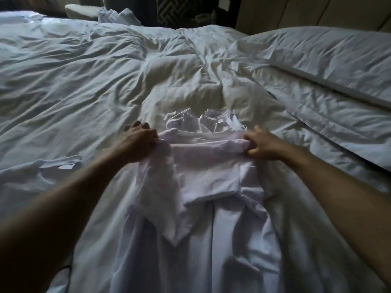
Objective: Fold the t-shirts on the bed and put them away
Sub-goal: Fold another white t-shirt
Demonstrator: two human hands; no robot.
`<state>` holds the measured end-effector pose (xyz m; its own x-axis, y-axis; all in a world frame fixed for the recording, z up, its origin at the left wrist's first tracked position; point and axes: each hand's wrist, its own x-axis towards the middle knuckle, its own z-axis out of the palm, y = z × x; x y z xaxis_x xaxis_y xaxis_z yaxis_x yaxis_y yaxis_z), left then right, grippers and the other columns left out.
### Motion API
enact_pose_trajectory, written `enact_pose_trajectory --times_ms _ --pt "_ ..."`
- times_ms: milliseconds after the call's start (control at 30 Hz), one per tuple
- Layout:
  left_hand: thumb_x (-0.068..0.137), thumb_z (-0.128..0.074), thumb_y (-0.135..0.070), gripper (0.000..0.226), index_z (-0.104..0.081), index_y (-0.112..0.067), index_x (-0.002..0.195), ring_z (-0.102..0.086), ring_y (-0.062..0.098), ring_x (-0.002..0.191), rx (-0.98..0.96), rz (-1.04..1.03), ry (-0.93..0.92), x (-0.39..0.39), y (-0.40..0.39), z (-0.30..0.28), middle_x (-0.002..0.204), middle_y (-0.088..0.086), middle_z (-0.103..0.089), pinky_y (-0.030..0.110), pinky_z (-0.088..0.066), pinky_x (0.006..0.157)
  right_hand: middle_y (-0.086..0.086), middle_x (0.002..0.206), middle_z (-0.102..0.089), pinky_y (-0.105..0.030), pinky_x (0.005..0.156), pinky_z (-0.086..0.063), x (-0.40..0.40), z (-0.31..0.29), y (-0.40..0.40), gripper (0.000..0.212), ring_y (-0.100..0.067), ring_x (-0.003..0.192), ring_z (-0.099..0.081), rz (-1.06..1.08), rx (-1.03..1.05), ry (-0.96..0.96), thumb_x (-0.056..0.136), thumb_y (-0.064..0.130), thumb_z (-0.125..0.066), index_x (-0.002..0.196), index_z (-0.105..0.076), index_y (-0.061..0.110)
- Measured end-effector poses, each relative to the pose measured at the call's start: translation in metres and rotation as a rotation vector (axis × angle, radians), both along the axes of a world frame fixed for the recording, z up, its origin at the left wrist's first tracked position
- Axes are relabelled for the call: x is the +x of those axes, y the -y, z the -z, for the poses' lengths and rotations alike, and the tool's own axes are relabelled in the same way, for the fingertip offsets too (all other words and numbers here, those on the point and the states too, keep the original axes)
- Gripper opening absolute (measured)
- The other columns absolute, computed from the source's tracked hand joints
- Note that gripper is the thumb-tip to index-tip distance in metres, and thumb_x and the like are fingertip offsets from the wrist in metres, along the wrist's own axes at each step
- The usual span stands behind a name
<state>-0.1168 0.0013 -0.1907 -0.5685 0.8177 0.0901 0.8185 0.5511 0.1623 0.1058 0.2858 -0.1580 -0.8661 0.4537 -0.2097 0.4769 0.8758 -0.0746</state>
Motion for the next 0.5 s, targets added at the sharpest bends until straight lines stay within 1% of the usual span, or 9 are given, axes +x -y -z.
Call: enact_pose_trajectory --times_ms 67,100,167,233,300,333,367,433,500 --pt "0.081 -0.043 -0.038 0.047 -0.07 -0.014 0.111 -0.053 0.036 0.111 0.018 -0.076 0.096 -0.009 0.014 0.0 0.113 0.015 -0.06 0.036 -0.036 0.091 -0.019 0.131 -0.042 -0.031 0.098 -0.034 -0.001 -0.004 -0.004 0.044 -0.037 0.124 -0.044 0.018 0.005 -0.011 0.083 0.006 -0.063 0.126 -0.056 0.01" --pt "0.079 -0.046 -0.039 0.051 -0.068 -0.012 0.117 -0.055 0.038 0.11 0.061 -0.114 0.196 -0.007 0.017 0.001 0.116 0.018 -0.058 0.034 -0.038 0.089 -0.018 0.139 -0.04 -0.032 0.104 -0.032 -0.003 -0.003 0.001 0.049 -0.037 0.129 -0.041 0.006 -0.008 -0.055 0.081 0.008 -0.062 0.13 -0.057 0.011" --pt "0.077 -0.061 -0.046 0.063 -0.06 -0.014 0.131 -0.056 0.037 0.112 0.187 -0.215 0.385 0.005 0.015 0.007 0.124 0.02 -0.054 0.032 -0.04 0.089 -0.014 0.147 -0.039 -0.037 0.108 -0.032 -0.004 0.003 0.021 0.058 -0.037 0.134 -0.038 0.019 -0.021 -0.204 0.074 0.03 -0.055 0.131 -0.06 0.02" --pt "0.074 -0.074 -0.052 0.084 -0.046 -0.015 0.144 -0.055 0.032 0.116 0.33 -0.346 0.514 0.016 0.006 0.017 0.129 0.016 -0.054 0.033 -0.041 0.094 -0.007 0.144 -0.044 -0.041 0.109 -0.032 -0.003 0.014 0.044 0.064 -0.033 0.133 -0.037 0.054 0.016 -0.306 0.071 0.055 -0.046 0.127 -0.063 0.028" --pt "0.079 -0.081 -0.04 0.089 -0.035 -0.012 0.15 -0.056 0.026 0.116 0.427 -0.459 0.594 0.021 -0.001 0.026 0.126 0.009 -0.059 0.031 -0.042 0.091 -0.006 0.144 -0.045 -0.045 0.114 -0.024 -0.002 0.021 0.062 0.077 -0.032 0.136 -0.034 0.013 0.141 -0.265 0.073 0.074 -0.035 0.131 -0.06 0.03" --pt "0.08 -0.08 -0.034 0.083 -0.038 -0.01 0.148 -0.058 0.025 0.116 0.444 -0.479 0.588 0.021 -0.003 0.03 0.127 0.009 -0.061 0.029 -0.041 0.09 -0.009 0.148 -0.041 -0.047 0.117 -0.019 -0.002 0.024 0.068 0.078 -0.033 0.139 -0.03 -0.028 0.198 -0.247 0.075 0.075 -0.035 0.135 -0.056 0.03" --pt "0.081 -0.079 -0.032 0.072 -0.046 -0.01 0.142 -0.059 0.027 0.117 0.435 -0.484 0.553 0.02 -0.003 0.033 0.128 0.01 -0.064 0.028 -0.041 0.089 -0.012 0.151 -0.038 -0.048 0.118 -0.014 -0.002 0.029 0.074 0.076 -0.035 0.141 -0.026 -0.097 0.244 -0.23 0.077 0.073 -0.039 0.138 -0.053 0.029" --pt "0.086 -0.073 -0.03 0.051 -0.056 -0.011 0.13 -0.058 0.033 0.116 0.373 -0.475 0.416 0.024 -0.004 0.033 0.128 0.015 -0.063 0.033 -0.041 0.088 -0.018 0.15 -0.041 -0.051 0.117 -0.018 -0.003 0.033 0.091 0.071 -0.039 0.14 -0.031 -0.262 0.267 -0.237 0.081 0.069 -0.039 0.137 -0.056 0.028" --pt "0.088 -0.068 -0.029 0.059 -0.048 -0.008 0.139 -0.053 0.041 0.117 0.329 -0.434 0.193 0.036 -0.002 0.033 0.131 0.02 -0.055 0.042 -0.042 0.092 -0.018 0.152 -0.04 -0.054 0.116 -0.022 0.004 0.036 0.11 0.082 -0.038 0.14 -0.035 -0.371 0.211 -0.164 0.081 0.074 -0.022 0.143 -0.049 0.029"
